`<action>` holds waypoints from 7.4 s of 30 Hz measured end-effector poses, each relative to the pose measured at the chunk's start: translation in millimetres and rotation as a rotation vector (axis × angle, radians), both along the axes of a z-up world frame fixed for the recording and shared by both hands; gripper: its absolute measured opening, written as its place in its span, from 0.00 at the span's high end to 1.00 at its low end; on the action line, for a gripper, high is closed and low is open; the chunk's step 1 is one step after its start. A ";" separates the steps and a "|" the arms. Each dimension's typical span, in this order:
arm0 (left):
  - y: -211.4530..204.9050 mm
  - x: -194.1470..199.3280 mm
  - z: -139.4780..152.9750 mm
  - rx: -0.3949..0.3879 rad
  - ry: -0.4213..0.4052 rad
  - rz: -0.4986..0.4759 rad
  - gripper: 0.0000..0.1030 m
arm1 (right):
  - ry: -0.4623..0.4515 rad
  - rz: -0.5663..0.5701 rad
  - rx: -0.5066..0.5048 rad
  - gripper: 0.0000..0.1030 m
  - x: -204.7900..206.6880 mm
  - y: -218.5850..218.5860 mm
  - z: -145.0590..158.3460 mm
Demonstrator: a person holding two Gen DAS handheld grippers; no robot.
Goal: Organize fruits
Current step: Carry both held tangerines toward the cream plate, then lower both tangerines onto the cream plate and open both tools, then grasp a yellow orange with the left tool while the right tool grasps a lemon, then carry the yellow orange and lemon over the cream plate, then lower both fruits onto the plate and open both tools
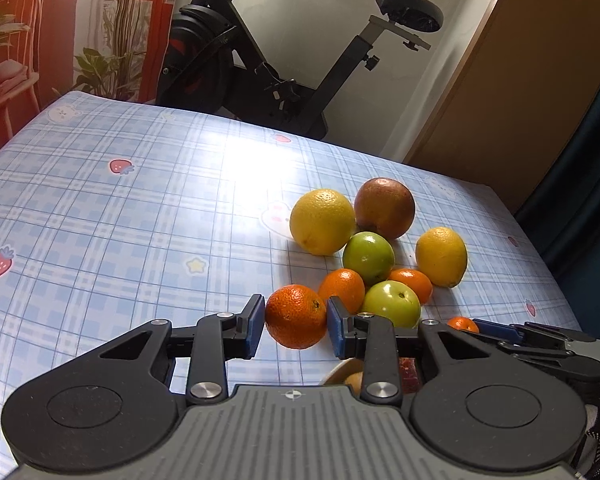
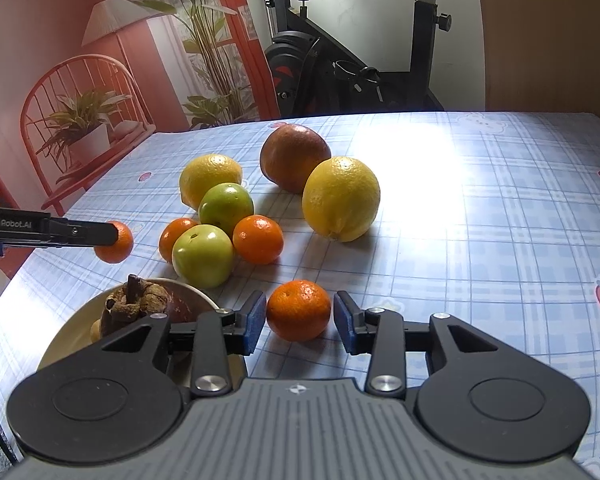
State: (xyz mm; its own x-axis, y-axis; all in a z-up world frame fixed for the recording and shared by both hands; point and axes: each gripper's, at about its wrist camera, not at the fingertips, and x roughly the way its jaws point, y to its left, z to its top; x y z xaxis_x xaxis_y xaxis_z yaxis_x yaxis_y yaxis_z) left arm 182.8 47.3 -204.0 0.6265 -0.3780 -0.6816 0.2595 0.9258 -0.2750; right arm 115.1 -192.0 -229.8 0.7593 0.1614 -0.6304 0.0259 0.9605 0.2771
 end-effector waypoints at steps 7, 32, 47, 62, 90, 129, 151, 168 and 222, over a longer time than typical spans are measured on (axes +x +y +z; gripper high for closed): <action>5.8 -31.3 8.9 -0.019 -0.007 -0.028 0.66 | -0.022 -0.009 -0.020 0.63 -7.4 4.0 4.6; -25.4 -75.5 -19.3 0.119 0.000 -0.145 0.66 | -0.069 0.159 -0.154 0.63 -43.5 60.9 11.9; -21.8 -74.8 -18.3 0.152 -0.029 -0.106 0.65 | -0.091 0.173 -0.198 0.62 -41.8 64.0 8.6; -21.2 -79.2 -3.1 0.146 -0.071 -0.076 0.65 | -0.117 0.100 -0.154 0.62 -57.1 51.7 19.7; -62.0 -8.9 31.7 0.059 -0.108 -0.065 0.63 | -0.142 -0.002 -0.212 0.50 -21.6 -5.7 22.6; -153.0 99.2 -22.9 -0.069 0.101 -0.235 0.53 | -0.118 0.074 -0.087 0.44 53.9 -29.4 -14.6; -145.7 45.9 10.7 -0.091 0.073 -0.315 0.56 | -0.151 0.075 -0.103 0.45 -4.0 -9.7 26.7; -93.9 -40.8 27.1 -0.068 0.078 -0.321 0.56 | -0.138 0.147 -0.118 0.45 -66.6 60.0 46.5; -96.1 -40.0 -20.2 -0.104 0.209 -0.317 0.59 | -0.002 0.126 -0.280 0.38 -80.0 73.6 14.1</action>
